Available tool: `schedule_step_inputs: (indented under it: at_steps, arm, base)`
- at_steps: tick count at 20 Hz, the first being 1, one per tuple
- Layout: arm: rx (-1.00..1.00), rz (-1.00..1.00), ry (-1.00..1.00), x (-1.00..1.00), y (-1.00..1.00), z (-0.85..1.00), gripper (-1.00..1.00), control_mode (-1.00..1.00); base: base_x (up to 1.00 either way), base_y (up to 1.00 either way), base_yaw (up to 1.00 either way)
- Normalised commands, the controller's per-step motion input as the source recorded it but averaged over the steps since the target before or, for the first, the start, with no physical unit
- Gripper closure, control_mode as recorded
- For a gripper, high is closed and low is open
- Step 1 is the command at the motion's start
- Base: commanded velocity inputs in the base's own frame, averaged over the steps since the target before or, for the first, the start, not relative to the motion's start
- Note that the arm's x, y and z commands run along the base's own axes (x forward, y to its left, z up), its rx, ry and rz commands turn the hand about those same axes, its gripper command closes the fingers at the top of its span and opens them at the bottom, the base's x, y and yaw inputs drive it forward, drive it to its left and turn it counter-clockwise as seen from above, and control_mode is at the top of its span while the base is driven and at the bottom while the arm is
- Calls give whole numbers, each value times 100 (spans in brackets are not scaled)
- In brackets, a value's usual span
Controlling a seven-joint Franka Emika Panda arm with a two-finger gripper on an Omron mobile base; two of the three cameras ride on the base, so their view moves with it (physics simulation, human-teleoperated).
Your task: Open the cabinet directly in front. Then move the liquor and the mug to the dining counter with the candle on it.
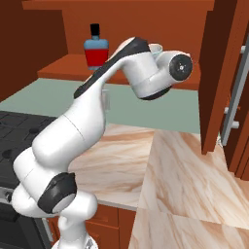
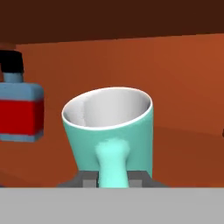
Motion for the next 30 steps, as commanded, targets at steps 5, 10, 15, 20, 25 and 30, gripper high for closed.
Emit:
schedule_step_inputs:
  at_steps: [5, 10, 15, 20, 25, 30]
  arm:
    - [-32, 0, 0, -53, 100, 8, 100, -100]
    - [-14, -1, 0, -72, 84, 26, 100, -100]
    - [1, -20, 3, -100, 16, 20, 100, -100]
    - [12, -19, 9, -99, 0, 11, 100, -100]
    - [7, -6, 23, -51, 12, 1, 100, -100]
    - [0, 0, 11, -37, 56, -13, 100, -100]
  base:
    - [0, 0, 0]
    - [0, 0, 0]
    - [0, 0, 0]
    - [0, 0, 0]
    - [0, 0, 0]
    - [0, 0, 0]
